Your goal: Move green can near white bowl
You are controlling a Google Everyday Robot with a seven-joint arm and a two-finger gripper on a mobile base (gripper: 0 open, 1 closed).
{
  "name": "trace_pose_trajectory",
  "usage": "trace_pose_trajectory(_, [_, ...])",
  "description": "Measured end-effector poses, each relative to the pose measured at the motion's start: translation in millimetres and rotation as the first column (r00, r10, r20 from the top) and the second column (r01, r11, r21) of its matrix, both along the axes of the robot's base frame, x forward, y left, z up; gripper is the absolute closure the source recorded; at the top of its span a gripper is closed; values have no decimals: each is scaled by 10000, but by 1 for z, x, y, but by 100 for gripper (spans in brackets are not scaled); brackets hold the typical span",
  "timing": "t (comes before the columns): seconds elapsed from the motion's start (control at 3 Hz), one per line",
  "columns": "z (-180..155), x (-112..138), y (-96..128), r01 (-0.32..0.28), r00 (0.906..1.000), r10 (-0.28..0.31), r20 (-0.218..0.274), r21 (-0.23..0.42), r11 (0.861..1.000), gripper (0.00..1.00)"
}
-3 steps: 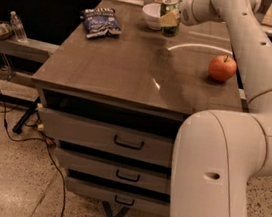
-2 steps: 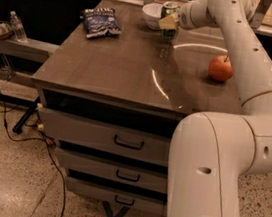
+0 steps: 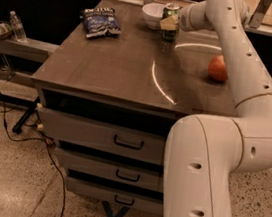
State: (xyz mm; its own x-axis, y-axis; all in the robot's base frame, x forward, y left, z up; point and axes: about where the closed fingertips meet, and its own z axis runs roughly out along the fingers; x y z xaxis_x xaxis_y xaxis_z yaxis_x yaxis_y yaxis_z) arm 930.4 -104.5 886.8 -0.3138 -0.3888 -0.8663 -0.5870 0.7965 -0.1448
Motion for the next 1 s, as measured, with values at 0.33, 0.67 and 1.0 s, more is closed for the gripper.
trace_pose_trajectory(0.33, [0,3,-12,243,9997,-243,84,-66,9997,27])
trace_pose_trajectory(0.67, [-1,4,-15,316,9995,-316,39,-17,9995,4])
trace_pose_trajectory(1.0, [-2,1,-17,317,9995,-316,-99,162,9994,0])
